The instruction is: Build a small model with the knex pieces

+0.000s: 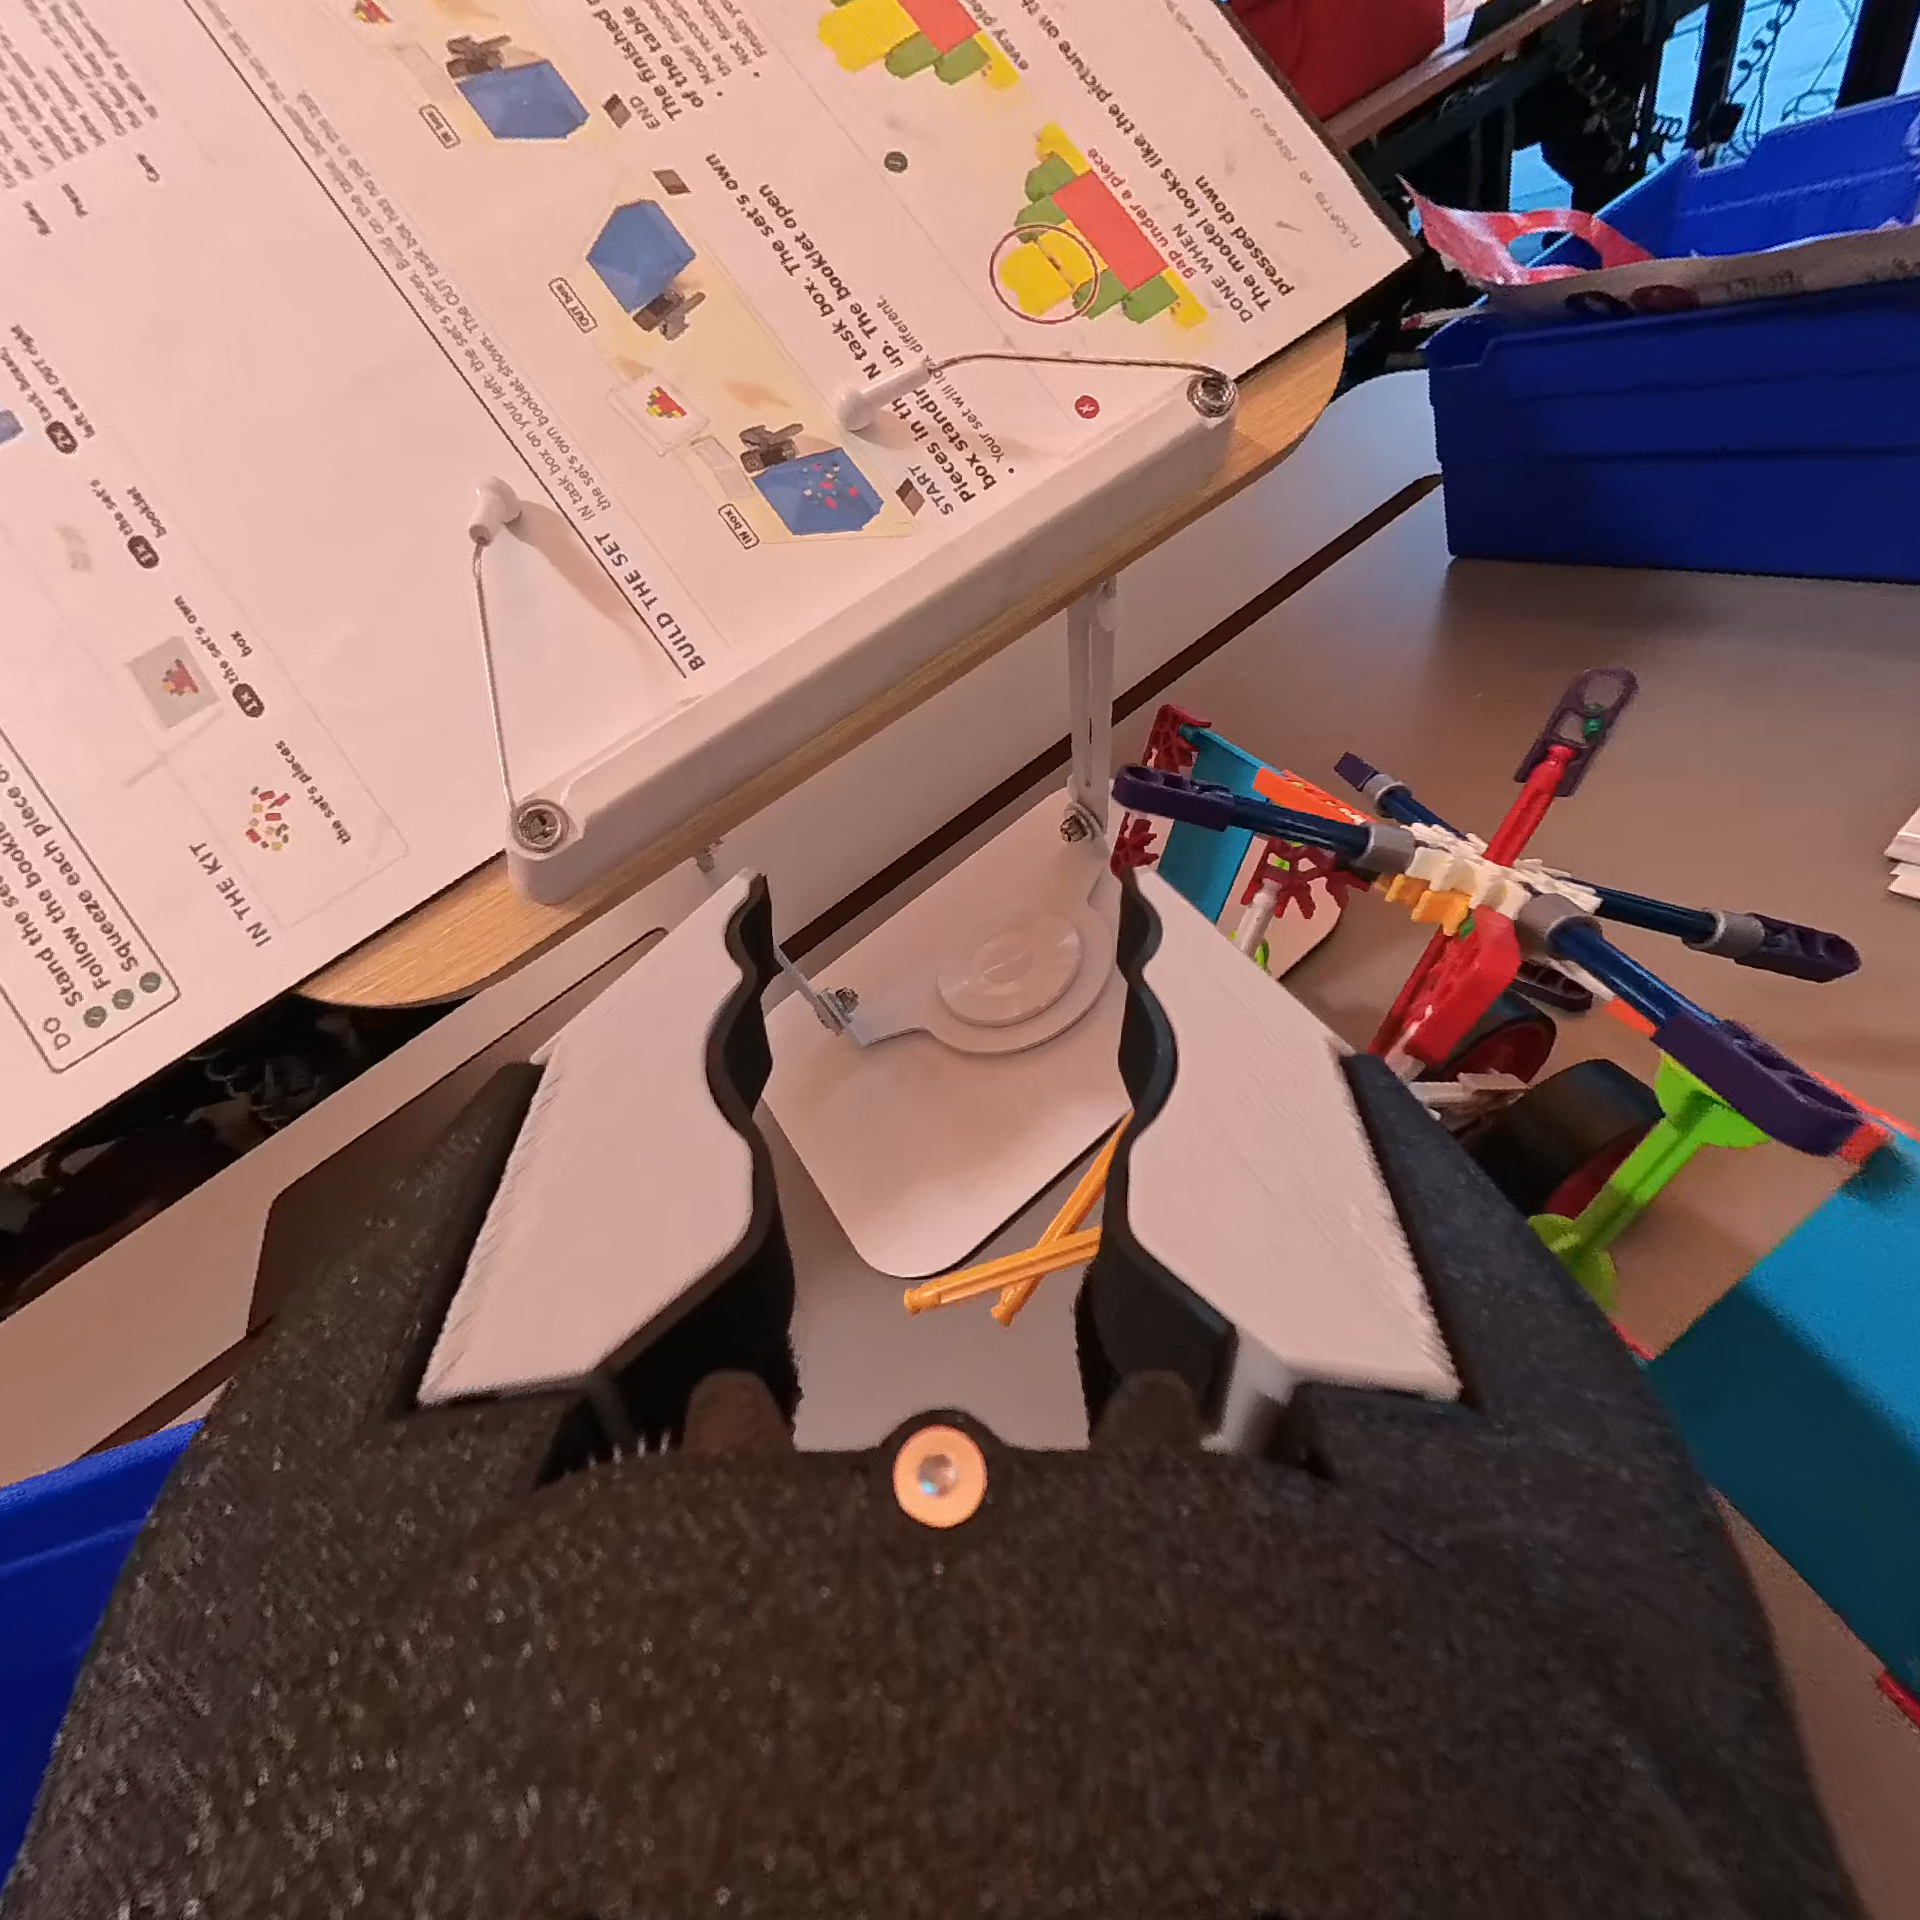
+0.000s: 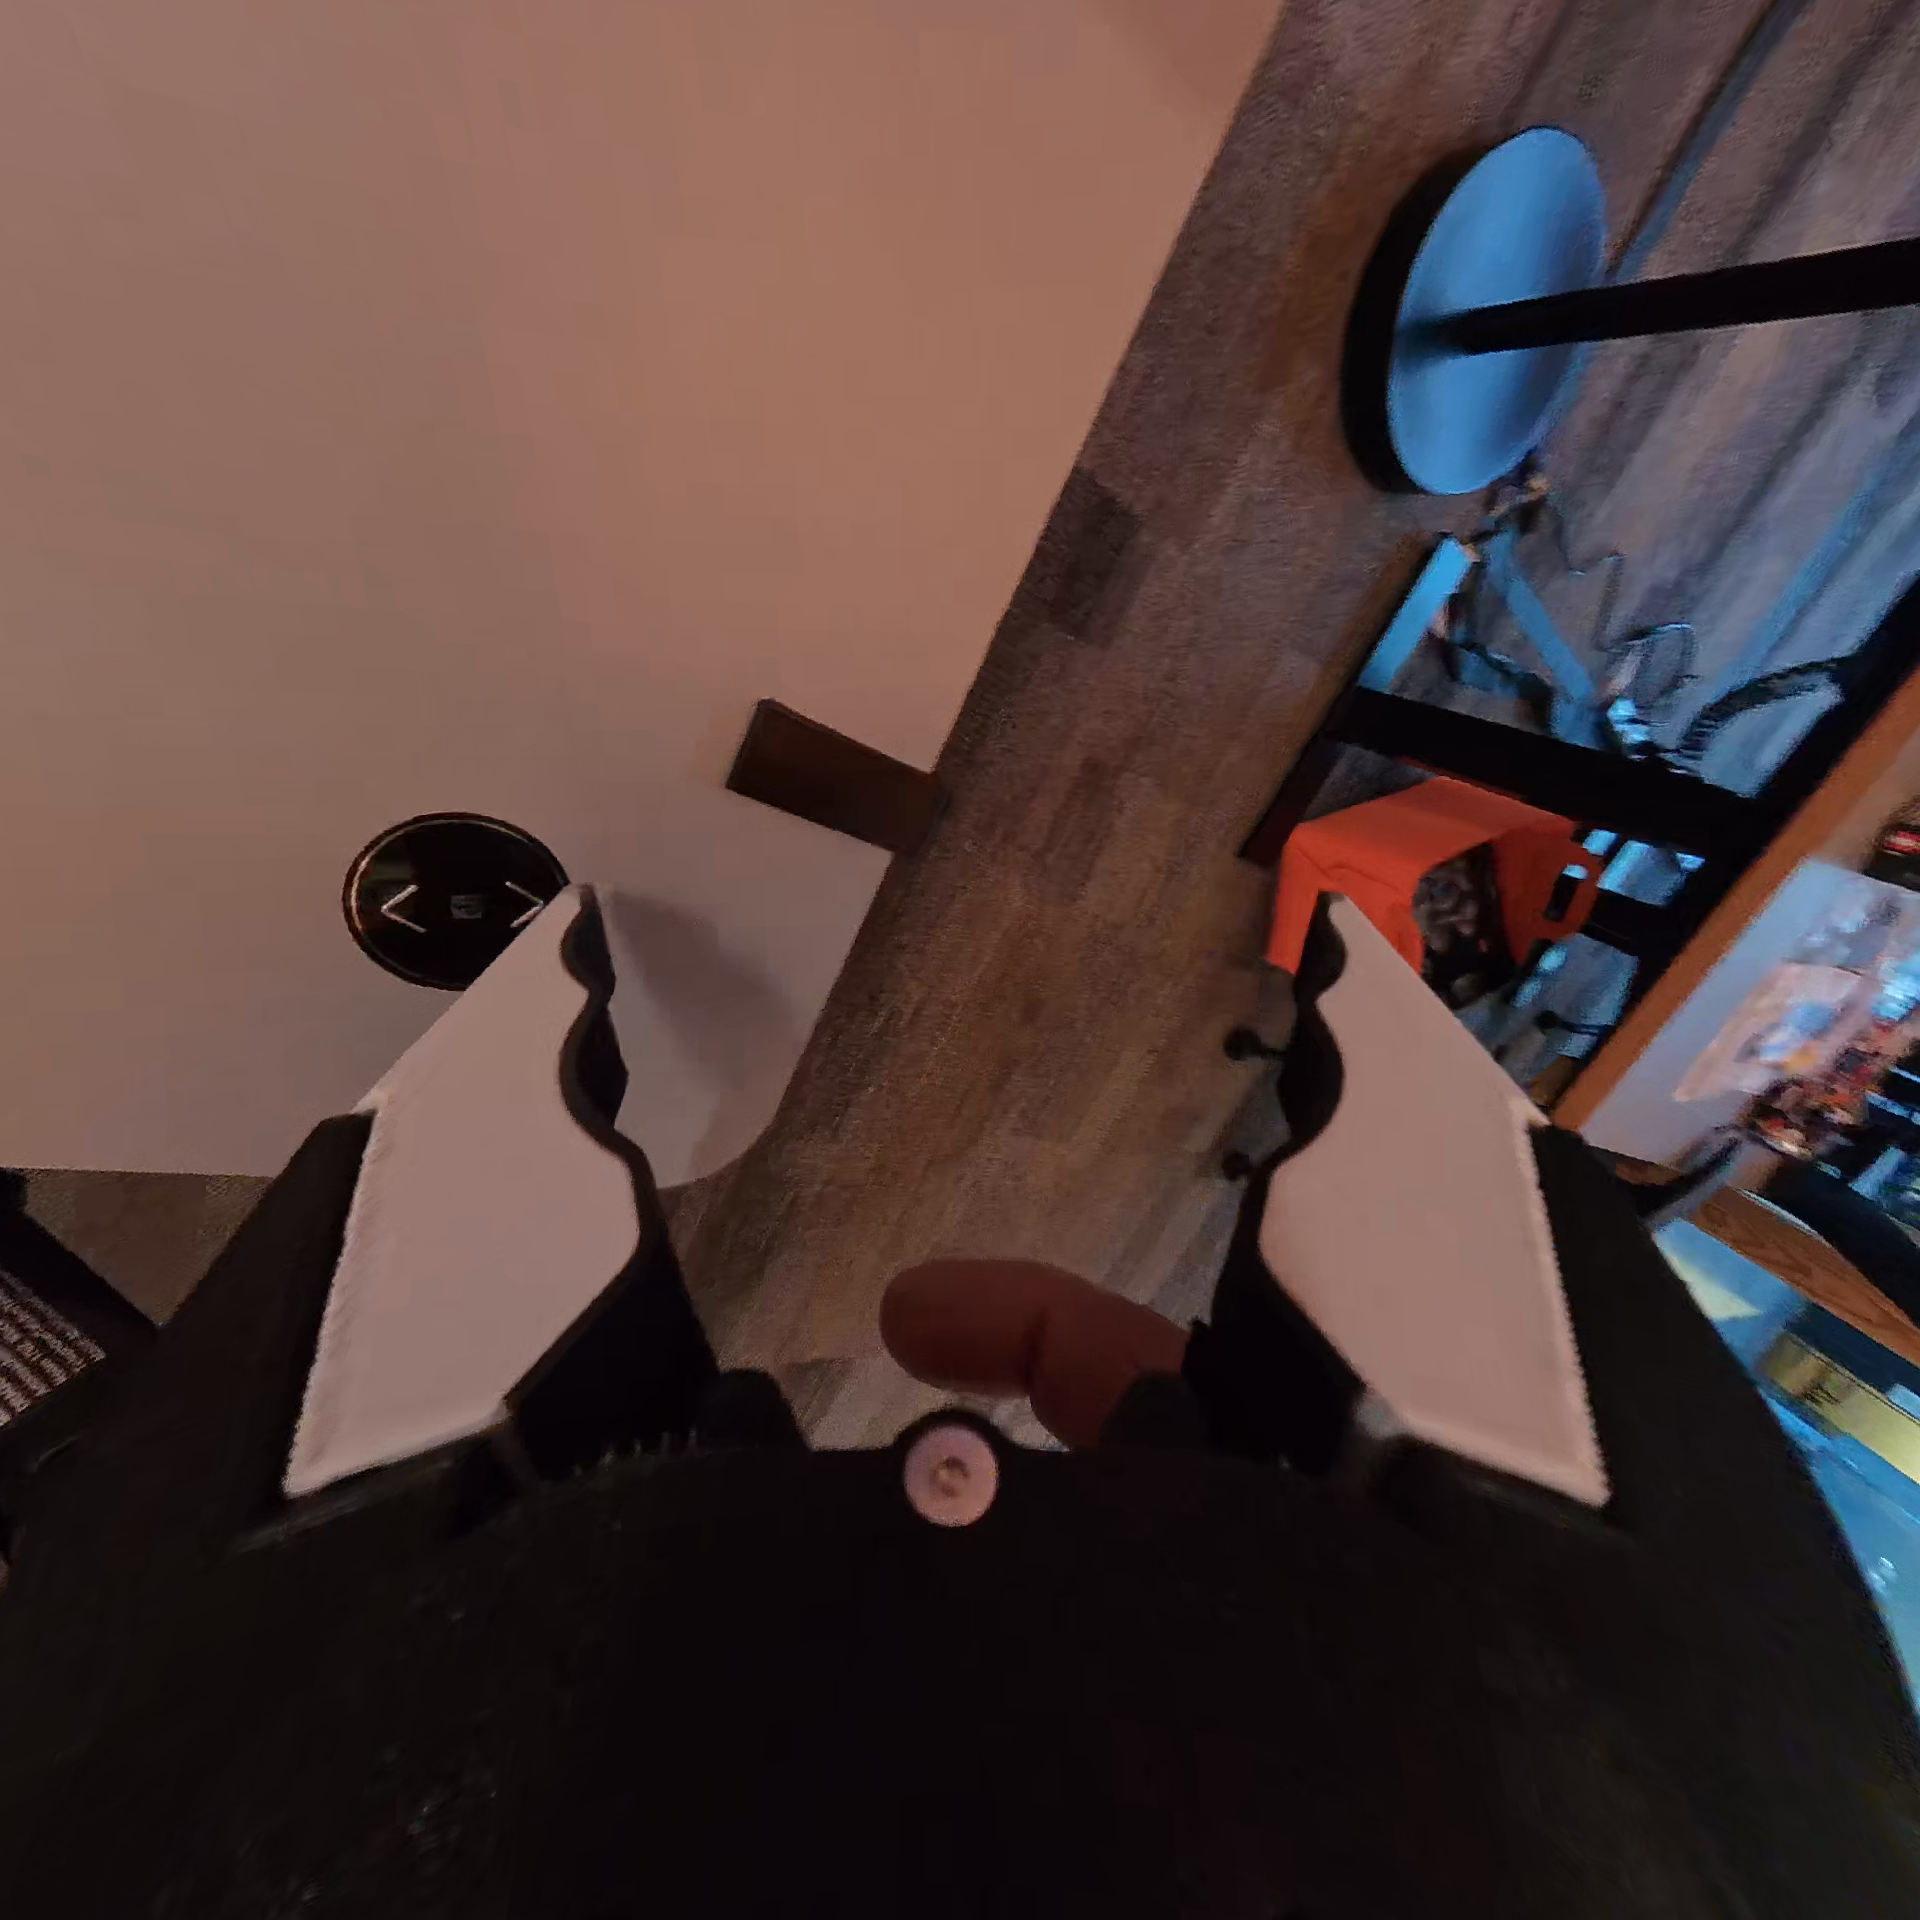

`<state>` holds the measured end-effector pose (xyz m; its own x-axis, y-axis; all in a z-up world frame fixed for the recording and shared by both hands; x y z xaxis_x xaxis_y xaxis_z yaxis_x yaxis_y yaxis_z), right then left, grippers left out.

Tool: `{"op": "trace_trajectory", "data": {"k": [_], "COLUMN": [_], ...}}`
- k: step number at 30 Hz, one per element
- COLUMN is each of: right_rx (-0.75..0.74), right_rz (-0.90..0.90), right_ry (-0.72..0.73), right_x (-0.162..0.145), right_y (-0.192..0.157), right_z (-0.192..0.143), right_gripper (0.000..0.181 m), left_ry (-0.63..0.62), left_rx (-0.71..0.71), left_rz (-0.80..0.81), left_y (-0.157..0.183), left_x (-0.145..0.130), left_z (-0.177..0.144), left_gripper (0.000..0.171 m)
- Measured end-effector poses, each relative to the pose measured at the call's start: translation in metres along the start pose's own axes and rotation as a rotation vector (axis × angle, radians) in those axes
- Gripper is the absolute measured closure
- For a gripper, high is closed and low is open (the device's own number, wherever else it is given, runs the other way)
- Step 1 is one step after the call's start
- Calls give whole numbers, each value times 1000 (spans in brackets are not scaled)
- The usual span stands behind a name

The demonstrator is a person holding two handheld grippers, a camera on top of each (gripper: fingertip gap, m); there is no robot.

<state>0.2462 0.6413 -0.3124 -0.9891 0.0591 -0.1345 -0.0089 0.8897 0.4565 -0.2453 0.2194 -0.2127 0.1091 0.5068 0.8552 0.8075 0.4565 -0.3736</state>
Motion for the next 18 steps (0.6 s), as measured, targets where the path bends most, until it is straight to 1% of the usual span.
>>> {"op": "trace_trajectory", "data": {"k": [2,4,6,8,9,11,12,13,14,15,16,17,18], "right_rx": [-86,-162,-229,-244,-245,-235,-205,-143,-66,-20,-15,-8,39], "right_rz": [40,89,123,136,138,123,128,129,111,75,26,-2,18], "right_ry": [54,175,331,504,595,767,861,962,1052,1135,1218,1295,1368], "right_x": [6,20,41,66,79,110,127,147,166,185,200,213,224], "right_y": [9,12,1,-28,-46,-88,-108,-130,-153,-172,-186,-194,-196], "right_z": [-28,-69,-118,-168,-191,-229,-245,-259,-270,-280,-290,-300,-311], "right_gripper": [55,60,65,71,77,81,84,90,94,96,100,108,127], "left_ry": [1,-5,-6,-11,-9,-4,-4,-4,-5,-11,-20,-25,-19], "left_rx": [-3,-5,-16,-29,-47,-72,-83,-93,-100,-117,-135,-144,-142], "left_rz": [13,31,24,-3,-20,-43,-51,-58,-66,-72,-71,-65,-60], "left_y": [-1,-4,-8,-13,-15,-17,-17,-16,-15,-12,-8,-6,-6], "left_x": [-1,-5,-9,-13,-14,-14,-15,-16,-18,-19,-20,-20,-19], "left_z": [-5,-10,-13,-15,-15,-15,-14,-14,-13,-11,-10,-9,-10], "left_gripper": [105,105,105,105,106,106,106,106,106,106,106,106,106]}}
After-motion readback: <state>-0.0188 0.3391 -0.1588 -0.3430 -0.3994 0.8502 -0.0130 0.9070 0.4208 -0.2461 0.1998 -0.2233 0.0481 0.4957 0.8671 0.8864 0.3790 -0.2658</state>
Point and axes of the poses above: each gripper's, where its closed fingertips meet, z out along the fingers, x out of its top, y = z × x across the jaws, the point moved 2 cm from there along -z, back along the fingers, and after that the axes turned 11 degrees about -y, right-handed, at the moved point
